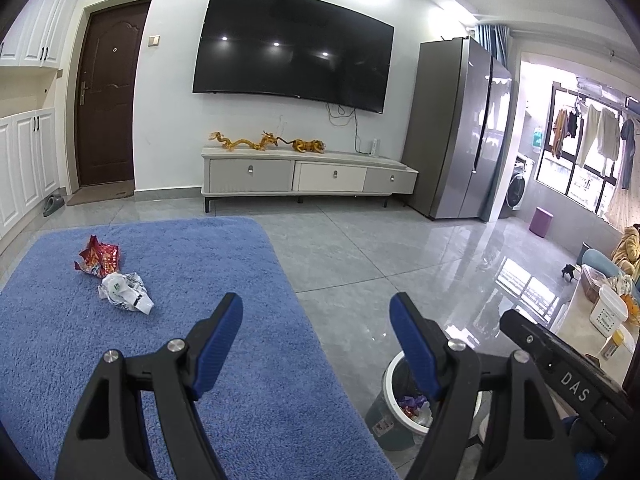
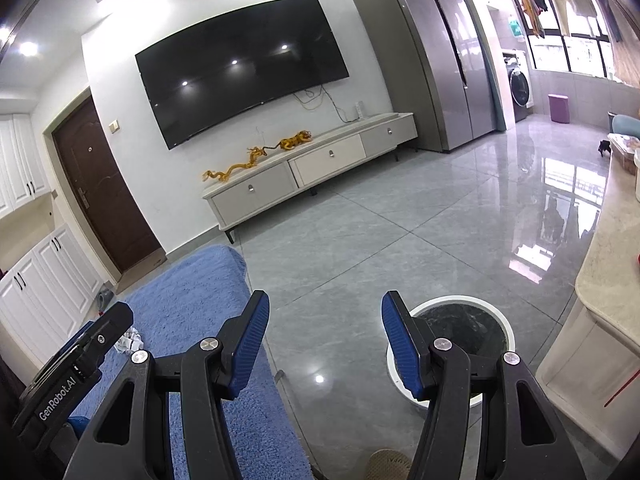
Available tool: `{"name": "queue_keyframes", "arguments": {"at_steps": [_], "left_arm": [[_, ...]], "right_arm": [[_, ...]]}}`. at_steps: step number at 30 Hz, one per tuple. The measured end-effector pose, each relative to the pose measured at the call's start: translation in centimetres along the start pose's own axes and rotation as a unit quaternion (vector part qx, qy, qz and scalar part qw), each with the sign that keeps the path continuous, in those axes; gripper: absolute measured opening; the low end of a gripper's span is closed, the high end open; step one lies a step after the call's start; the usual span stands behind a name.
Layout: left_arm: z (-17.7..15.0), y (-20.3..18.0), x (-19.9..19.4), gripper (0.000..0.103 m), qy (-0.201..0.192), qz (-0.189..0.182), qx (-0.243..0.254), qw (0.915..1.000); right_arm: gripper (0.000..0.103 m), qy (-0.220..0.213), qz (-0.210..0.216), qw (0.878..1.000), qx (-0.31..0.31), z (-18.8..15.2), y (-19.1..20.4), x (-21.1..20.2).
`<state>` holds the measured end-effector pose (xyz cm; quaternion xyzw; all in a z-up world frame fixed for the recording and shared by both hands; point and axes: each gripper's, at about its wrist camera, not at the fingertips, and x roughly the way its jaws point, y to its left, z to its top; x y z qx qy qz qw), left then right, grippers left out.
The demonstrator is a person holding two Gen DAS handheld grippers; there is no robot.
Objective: Collect trash
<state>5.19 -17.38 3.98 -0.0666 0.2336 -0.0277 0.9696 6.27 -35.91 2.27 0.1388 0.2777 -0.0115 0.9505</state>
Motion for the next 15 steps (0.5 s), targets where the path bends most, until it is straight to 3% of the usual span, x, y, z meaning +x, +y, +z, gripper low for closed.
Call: {"name": "queue_keyframes", "arguments": {"at_steps": [15], "left_arm": [[0.0, 3.3, -0.6, 0.075, -0.013, 0.017, -0.022, 0.9995]], "right_arm": [[0.058, 0.019, 0.003, 0.999, -0.029, -0.6, 2.2, 0.5]]}}
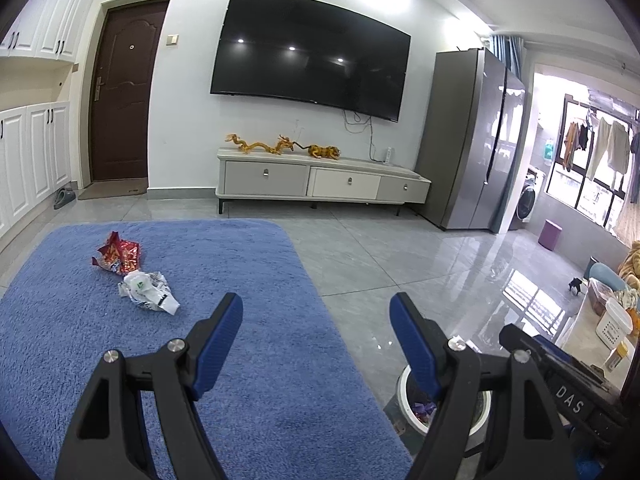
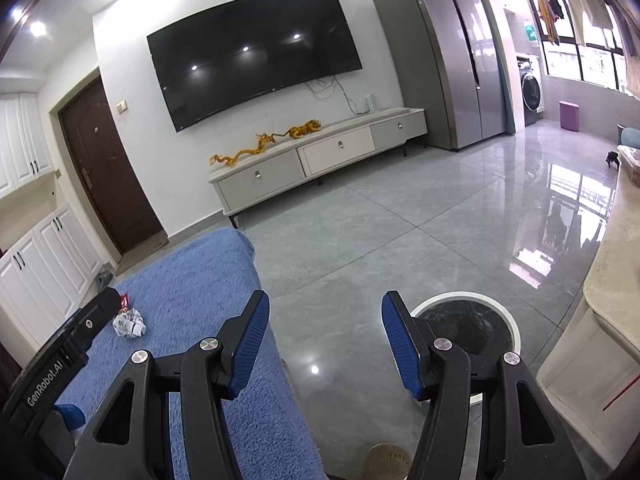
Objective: Collect trash
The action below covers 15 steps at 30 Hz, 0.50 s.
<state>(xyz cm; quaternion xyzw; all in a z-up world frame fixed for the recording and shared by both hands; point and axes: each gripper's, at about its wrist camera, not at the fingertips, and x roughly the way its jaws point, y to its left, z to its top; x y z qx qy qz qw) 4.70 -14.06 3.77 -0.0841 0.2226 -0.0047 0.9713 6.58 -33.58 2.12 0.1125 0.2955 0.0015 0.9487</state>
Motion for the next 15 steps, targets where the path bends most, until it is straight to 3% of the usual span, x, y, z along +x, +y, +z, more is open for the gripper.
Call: {"name": "queue_keyframes", "arguments": {"at_steps": [15], "left_arm": [[-0.2, 5.0, 0.5, 0.075, 0.008, 0.01, -0.034, 0.9993]], "right_arm": [[0.058, 0.026, 0.003, 0.998, -0.051, -1.0, 4.6, 0.9]]}}
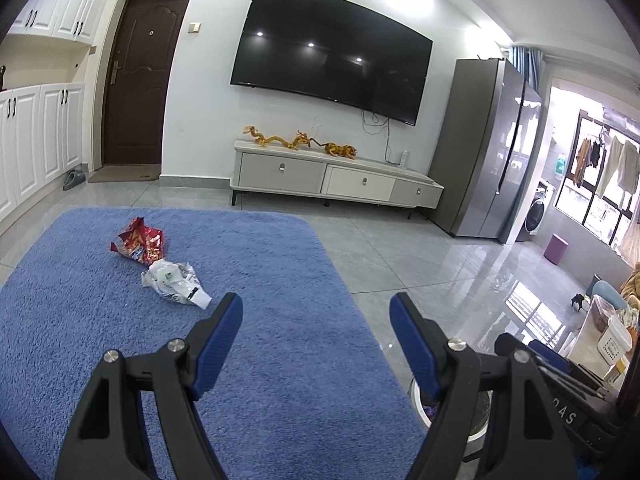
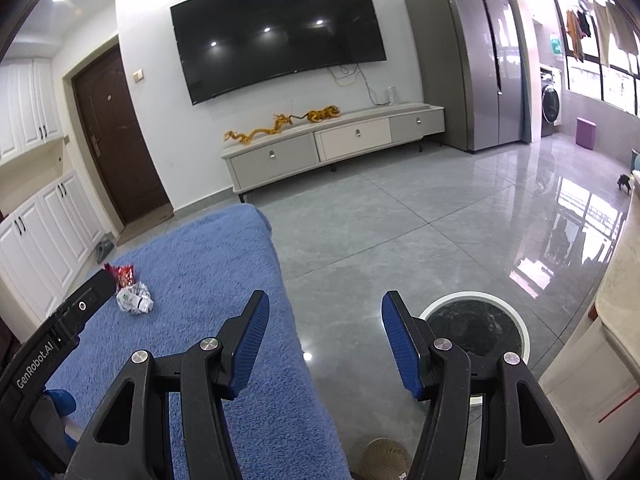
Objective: Collect trash
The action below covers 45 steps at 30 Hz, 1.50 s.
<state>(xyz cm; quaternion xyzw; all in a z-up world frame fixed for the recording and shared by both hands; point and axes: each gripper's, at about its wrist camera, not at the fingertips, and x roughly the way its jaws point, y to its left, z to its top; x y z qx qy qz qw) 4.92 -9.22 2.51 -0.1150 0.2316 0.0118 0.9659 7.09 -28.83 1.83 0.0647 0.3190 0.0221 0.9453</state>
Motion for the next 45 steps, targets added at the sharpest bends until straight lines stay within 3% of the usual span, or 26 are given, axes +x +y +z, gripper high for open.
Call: {"name": "queue_keyframes", "arguments": {"at_steps": [10, 25, 36, 45], "left_arm": [[0.1, 3.5, 0.7, 0.075, 0.03, -0.011, -0.028, 0.9991], [-0.8, 4.6, 2.1, 0.075, 0.062, -0.03, -0.044, 0.9967], [-1.2, 5.5, 3.5, 0.075, 0.078, -0.025, -0.046, 0.9955], [-2.7, 6.5, 6.5, 0.075, 0.131, -0.019, -0.035, 0.9905]], "right_arm": [[0.058, 0.013, -0.002, 0.999, -0.03, -0.4, 2.6, 0.6], [0.058, 0.036, -0.001, 0.998, -0.05, -0.7, 4.3, 2.3], [0.058, 0.05, -0.001, 0.997, -0.056, -1.0, 4.9, 3.9], [0.058, 0.07, 0.005, 0.996, -0.062, -1.7, 5.6, 5.8]]}}
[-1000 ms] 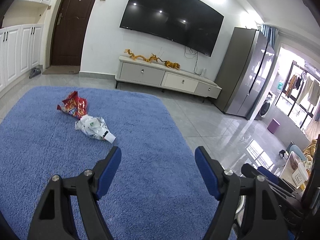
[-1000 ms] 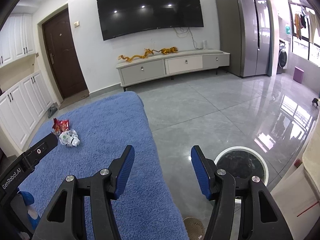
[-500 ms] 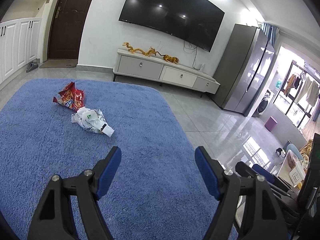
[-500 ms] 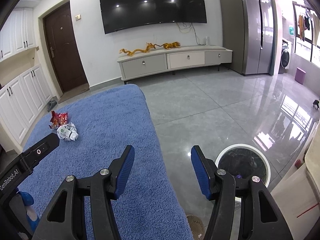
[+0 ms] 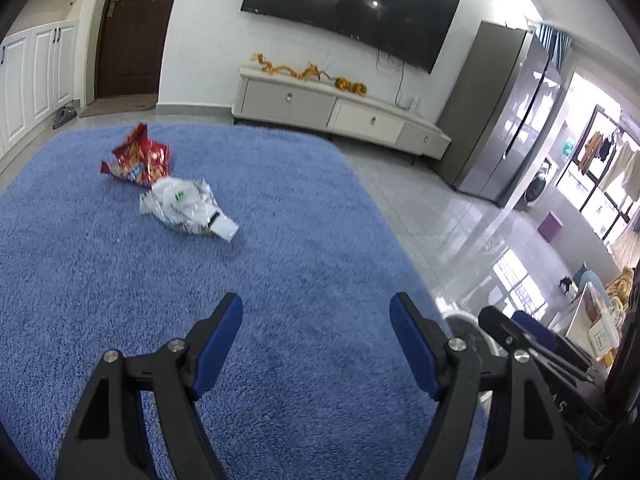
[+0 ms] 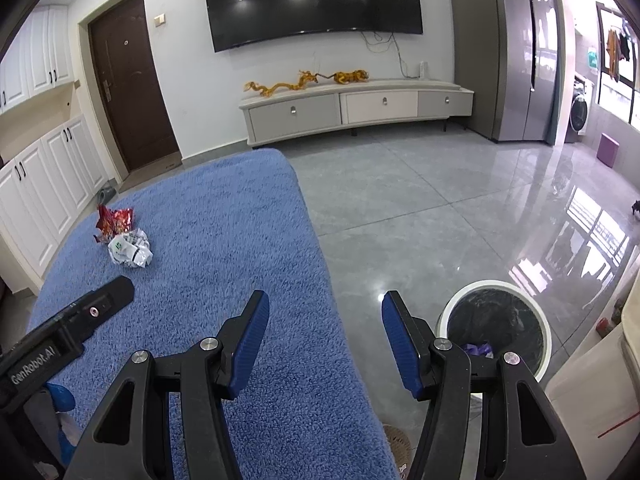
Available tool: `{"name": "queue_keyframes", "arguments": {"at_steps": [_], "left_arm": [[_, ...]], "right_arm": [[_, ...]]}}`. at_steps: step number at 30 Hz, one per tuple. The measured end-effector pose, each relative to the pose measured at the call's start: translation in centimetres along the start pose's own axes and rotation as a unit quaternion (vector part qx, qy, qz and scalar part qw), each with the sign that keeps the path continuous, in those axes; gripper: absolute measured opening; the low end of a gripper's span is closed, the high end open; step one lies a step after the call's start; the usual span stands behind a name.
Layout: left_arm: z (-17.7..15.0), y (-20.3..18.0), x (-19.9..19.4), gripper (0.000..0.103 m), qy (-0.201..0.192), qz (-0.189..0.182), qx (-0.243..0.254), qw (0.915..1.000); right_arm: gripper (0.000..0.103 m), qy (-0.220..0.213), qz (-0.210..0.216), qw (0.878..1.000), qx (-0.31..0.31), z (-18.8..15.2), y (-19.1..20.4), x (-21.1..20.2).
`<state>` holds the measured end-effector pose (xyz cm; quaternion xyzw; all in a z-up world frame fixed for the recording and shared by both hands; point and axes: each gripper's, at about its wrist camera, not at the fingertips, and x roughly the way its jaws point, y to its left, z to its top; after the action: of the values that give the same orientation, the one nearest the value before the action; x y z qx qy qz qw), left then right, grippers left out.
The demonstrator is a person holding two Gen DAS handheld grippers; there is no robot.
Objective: Collect trash
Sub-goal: 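Lower both open tools toward the red chip bag and white wrapper, then grasp the red chip bag with the left tool while the right tool grasps the white wrapper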
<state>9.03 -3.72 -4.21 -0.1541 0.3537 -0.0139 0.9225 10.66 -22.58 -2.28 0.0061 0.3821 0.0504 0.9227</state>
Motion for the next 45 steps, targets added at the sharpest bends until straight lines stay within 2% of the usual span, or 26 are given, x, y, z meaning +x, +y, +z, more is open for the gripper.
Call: {"name": "queue_keyframes", "arguments": {"at_steps": [6, 11, 16, 20, 24, 28, 32, 37, 42, 45], "left_arm": [[-1.0, 0.4, 1.7, 0.075, 0.032, 0.016, 0.026, 0.999], [-0.3, 2.8, 2.3, 0.075, 0.042, 0.049, 0.02, 0.9977], [2.7, 7.8, 2.7, 0.075, 0.025, 0.1, -0.01, 0.9947], [6.1, 12.6, 2.4, 0.075, -0.005, 0.122, -0.043, 0.9916], [10.0, 15.8, 2.6, 0.08, -0.032, 0.149, -0.034, 0.9877], [12.8, 17.6, 4.3, 0.082, -0.028, 0.146, -0.005, 0.9889], [13.9, 18.3, 7.2, 0.082, 0.008, 0.125, 0.012, 0.9921], [13.9, 18.7, 10.4, 0.082, 0.042, 0.123, 0.014, 0.9914], [14.0, 20.2, 13.0, 0.082, 0.07, 0.114, -0.013, 0.991], [13.8, 20.4, 13.1, 0.082, 0.063, 0.116, -0.015, 0.9911]], "right_arm": [[0.058, 0.021, 0.006, 1.0, -0.005, -0.4, 0.5, 2.0], [0.058, 0.028, 0.011, 0.999, -0.01, 0.2, 1.0, 3.4], [0.058, 0.032, 0.037, 0.998, -0.038, 1.1, 3.3, 4.9], [0.058, 0.037, 0.071, 0.994, -0.069, 1.8, 6.3, 6.2], [0.058, 0.041, 0.113, 0.988, -0.098, 2.9, 9.5, 7.6], [0.058, 0.04, 0.165, 0.977, -0.126, 4.3, 13.3, 9.0], [0.066, 0.044, 0.213, 0.962, -0.163, 5.1, 17.1, 10.4], [0.07, 0.057, 0.256, 0.944, -0.2, 5.3, 21.1, 12.4], [0.071, 0.072, 0.264, 0.941, -0.201, 5.5, 22.9, 14.6], [0.071, 0.086, 0.27, 0.94, -0.189, 5.5, 23.3, 15.8]]}}
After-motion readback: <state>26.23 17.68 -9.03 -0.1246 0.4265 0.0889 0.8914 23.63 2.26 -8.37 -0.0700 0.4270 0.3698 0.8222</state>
